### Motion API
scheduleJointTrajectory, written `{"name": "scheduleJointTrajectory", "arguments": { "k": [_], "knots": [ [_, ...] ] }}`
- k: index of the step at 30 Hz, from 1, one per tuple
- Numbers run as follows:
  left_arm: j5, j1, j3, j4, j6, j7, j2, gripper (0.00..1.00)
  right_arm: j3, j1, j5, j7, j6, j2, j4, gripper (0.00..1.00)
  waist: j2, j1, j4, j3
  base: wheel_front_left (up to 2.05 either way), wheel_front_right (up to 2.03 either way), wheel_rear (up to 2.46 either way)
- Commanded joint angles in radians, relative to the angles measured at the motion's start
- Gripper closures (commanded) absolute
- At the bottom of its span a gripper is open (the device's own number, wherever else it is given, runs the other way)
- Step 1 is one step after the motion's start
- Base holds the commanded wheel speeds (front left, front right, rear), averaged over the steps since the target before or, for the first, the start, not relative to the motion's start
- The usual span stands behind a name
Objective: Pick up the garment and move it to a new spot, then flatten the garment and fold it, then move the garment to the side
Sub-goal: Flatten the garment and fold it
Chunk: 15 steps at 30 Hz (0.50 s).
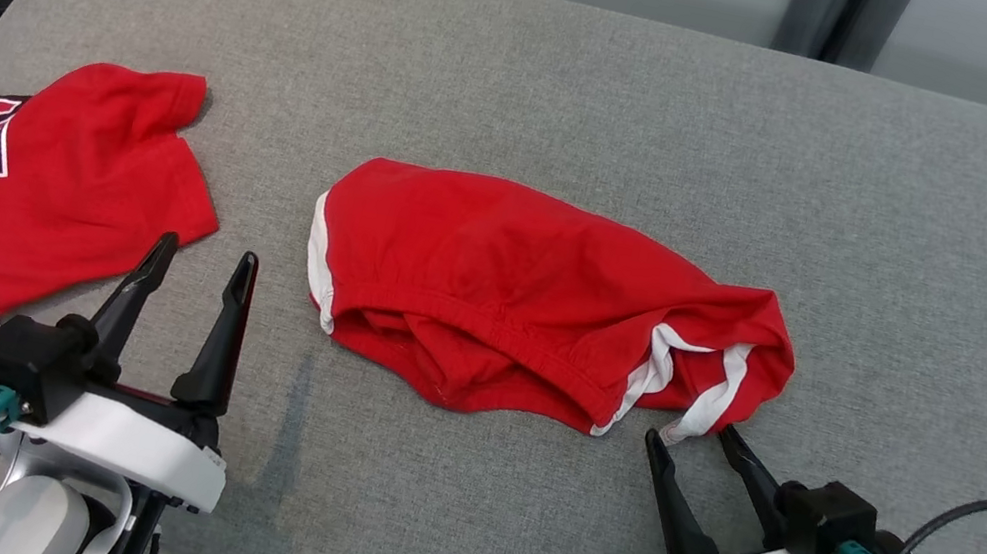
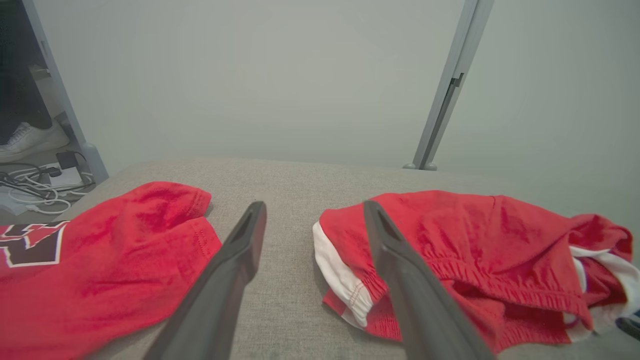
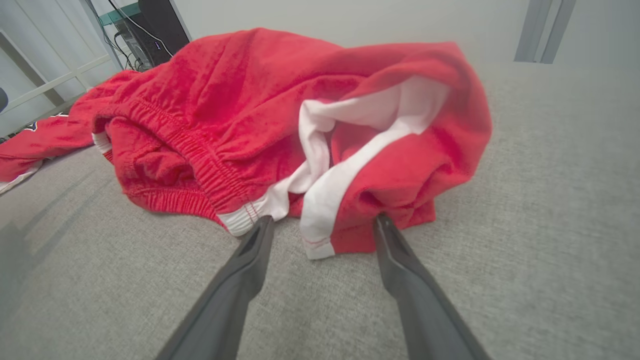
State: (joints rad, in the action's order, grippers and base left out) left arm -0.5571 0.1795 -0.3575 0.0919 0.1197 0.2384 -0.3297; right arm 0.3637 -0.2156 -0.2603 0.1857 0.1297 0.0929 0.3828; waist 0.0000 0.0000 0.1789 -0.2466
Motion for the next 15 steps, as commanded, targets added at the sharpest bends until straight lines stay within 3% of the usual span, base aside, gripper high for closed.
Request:
{"name": "scheduleJointTrajectory", "arguments": {
  "k": [1,2,8,15],
  "knots": [
    [0.004,0.025,0.001,0.009,-0.008,0.008,0.002,0.00,-0.001,-0.025,0.005,0.012,0.002,-0.001,0.026,0.71,0.0000,0.0000,0.007,-0.011,0.00,0.00,0.00],
    [0.006,0.027,0.001,0.014,-0.011,0.009,0.004,0.00,-0.003,-0.033,0.005,0.012,0.002,-0.002,0.040,1.00,0.0000,0.0000,0.009,-0.013,0.00,0.00,0.00],
    [0.005,0.039,0.012,0.034,-0.018,0.018,0.011,0.00,-0.027,-0.054,0.013,0.028,0.002,0.012,0.070,1.00,0.0000,0.0000,0.005,-0.018,0.00,0.00,0.00],
    [0.015,0.023,0.023,0.035,-0.011,0.023,0.013,0.00,-0.099,-0.064,0.059,0.048,0.002,0.053,0.003,1.00,0.0000,0.0000,-0.031,-0.006,0.00,0.00,0.00]
  ]
}}
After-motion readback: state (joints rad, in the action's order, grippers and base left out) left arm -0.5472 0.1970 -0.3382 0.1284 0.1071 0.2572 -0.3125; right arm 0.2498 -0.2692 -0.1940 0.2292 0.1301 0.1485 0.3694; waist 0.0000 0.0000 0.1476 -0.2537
